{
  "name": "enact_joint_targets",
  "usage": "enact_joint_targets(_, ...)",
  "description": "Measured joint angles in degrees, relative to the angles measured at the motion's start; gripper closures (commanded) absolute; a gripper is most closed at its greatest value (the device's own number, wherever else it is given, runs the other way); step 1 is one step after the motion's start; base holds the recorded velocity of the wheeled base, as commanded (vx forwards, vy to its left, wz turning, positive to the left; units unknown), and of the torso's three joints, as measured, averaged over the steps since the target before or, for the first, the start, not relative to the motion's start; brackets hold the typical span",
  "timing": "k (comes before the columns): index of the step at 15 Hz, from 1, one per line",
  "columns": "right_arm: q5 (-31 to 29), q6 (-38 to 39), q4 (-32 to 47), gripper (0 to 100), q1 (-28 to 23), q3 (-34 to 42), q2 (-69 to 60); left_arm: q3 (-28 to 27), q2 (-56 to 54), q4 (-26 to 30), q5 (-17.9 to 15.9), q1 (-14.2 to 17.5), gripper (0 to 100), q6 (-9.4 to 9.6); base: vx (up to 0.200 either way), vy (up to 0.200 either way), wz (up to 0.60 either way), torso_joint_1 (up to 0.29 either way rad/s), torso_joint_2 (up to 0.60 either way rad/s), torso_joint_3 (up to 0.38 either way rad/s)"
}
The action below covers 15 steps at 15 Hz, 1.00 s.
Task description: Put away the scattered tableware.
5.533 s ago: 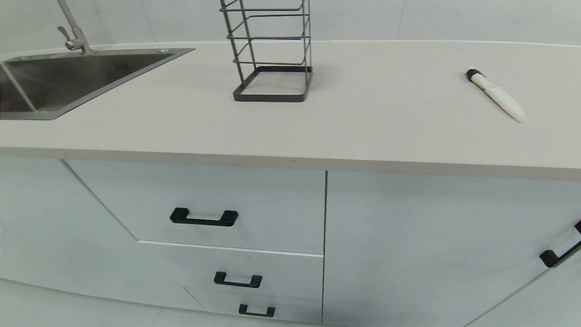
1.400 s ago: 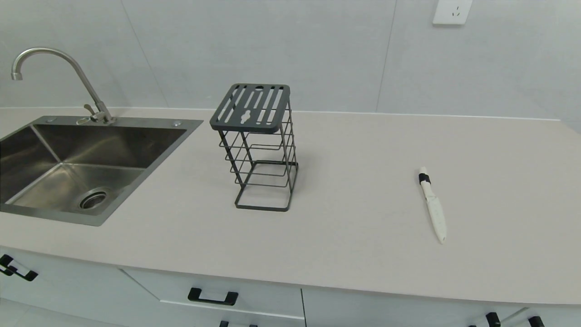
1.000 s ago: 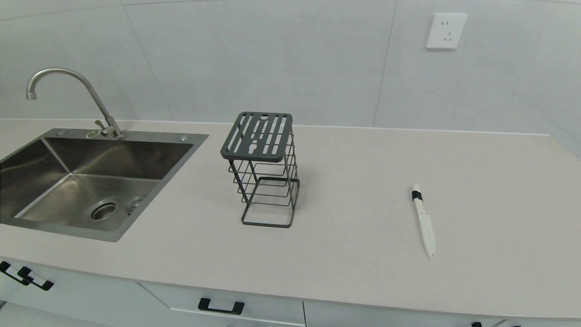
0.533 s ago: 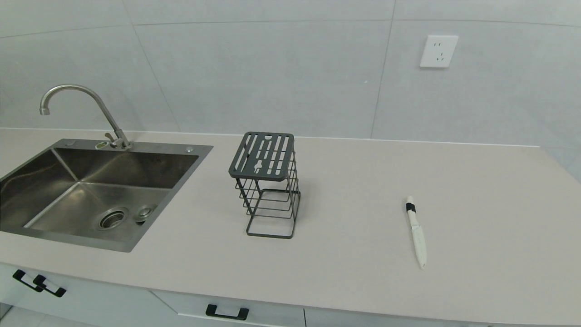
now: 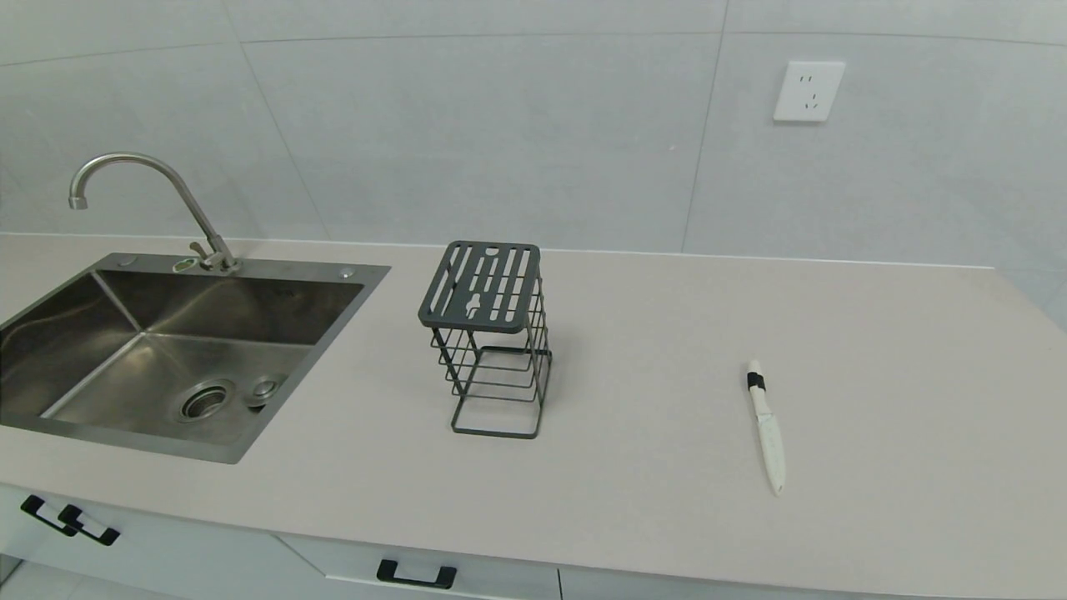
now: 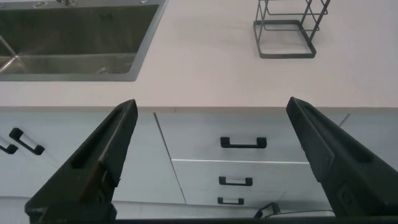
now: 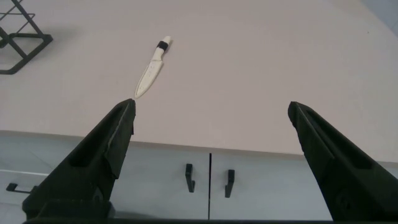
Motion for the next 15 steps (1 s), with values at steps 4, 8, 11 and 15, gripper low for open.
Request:
enact_joint_targets(4,0.0,0.1,0.0,0,0.0,0.0,0.0,0.0,0.0,0.0,0.0,0.0,0,0.0,0.0,0.0,0.0,0.107,0.0,0.107)
enact_joint_targets(8,0.0,0.1,0.0,0,0.0,0.0,0.0,0.0,0.0,0.0,0.0,0.0,0,0.0,0.0,0.0,0.0,0.288,-0.03,0.26)
enact_joint_targets(11,0.0,0.1,0.0,0,0.0,0.0,0.0,0.0,0.0,0.0,0.0,0.0,0,-0.02,0.0,0.0,0.0,0.216,-0.04,0.173)
enact_joint_targets(15,0.0,0.2,0.0,0,0.0,0.0,0.0,0.0,0.0,0.0,0.0,0.0,0,-0.02,0.0,0.0,0.0,0.016,-0.01,0.015)
